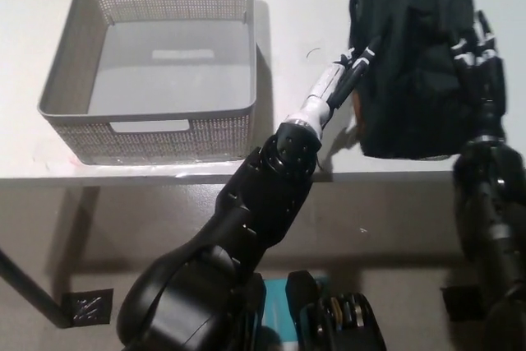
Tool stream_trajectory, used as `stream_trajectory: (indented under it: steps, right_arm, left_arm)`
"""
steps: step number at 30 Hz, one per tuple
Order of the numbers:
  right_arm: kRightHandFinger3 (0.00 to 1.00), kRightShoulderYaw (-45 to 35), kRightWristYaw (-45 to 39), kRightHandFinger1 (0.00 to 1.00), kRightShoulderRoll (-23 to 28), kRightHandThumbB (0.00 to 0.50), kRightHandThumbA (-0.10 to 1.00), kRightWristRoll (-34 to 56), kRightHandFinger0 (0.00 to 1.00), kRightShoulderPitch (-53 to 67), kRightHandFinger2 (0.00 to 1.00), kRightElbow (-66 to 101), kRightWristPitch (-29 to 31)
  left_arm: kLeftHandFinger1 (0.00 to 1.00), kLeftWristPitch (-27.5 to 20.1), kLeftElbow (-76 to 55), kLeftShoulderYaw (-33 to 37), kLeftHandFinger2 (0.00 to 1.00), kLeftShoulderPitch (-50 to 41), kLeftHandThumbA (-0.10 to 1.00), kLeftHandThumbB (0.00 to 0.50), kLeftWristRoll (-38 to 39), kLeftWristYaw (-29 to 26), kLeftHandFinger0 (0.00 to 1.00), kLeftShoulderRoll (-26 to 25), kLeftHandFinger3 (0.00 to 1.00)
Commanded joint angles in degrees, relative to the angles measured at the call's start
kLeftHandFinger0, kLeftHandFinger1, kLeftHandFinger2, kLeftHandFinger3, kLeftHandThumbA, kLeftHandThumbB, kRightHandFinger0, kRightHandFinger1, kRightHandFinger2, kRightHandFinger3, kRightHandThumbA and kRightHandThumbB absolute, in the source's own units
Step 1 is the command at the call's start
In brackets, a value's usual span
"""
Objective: Use both hands to pick up a lunch bag on the right hand side and place it into a container on the left hand side
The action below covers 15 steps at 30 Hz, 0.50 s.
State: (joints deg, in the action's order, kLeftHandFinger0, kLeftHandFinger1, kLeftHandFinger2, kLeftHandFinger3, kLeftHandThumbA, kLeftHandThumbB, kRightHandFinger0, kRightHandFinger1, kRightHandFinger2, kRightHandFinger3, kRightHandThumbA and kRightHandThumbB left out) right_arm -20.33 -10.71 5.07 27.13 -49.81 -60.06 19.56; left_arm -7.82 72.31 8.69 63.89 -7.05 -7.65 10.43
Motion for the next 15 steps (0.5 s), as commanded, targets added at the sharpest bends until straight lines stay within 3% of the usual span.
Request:
stream_trajectory:
  steps: [1, 5, 10, 15]
  right_arm:
    - [1.0, 0.4, -3.7, 1.0, -6.0, 0.206, 1.0, 2.2, 1.0, -2.7, 1.0, -2.2, -3.5]
    - [1.0, 4.6, -3.2, 1.0, -7.8, 0.112, 1.0, -2.1, 1.0, -2.6, 1.0, 0.5, -1.8]
    - [1.0, 6.9, 0.5, 1.0, -8.1, 0.12, 1.0, -3.1, 1.0, -1.5, 1.0, 5.4, -4.5]
    - [1.0, 7.5, 2.0, 1.0, -8.2, 0.095, 1.0, -2.5, 1.0, -0.4, 1.0, 8.1, -4.7]
  left_arm:
    - [1.0, -2.8, 0.8, -0.2, 1.0, 4.0, 1.0, 0.263, 0.2, 1.8, 1.0, 1.1, 1.0]
    - [1.0, 0.6, 0.8, -0.6, 1.0, 4.7, 1.0, 0.268, 0.5, 2.2, 1.0, 1.6, 1.0]
    - [1.0, 1.5, 0.4, -0.5, 1.0, 5.4, 1.0, 0.231, 0.9, 4.3, 1.0, 1.4, 1.0]
    - [1.0, 3.1, -0.3, 0.0, 1.0, 5.7, 1.0, 0.236, 0.8, 5.4, 1.0, 1.5, 1.0]
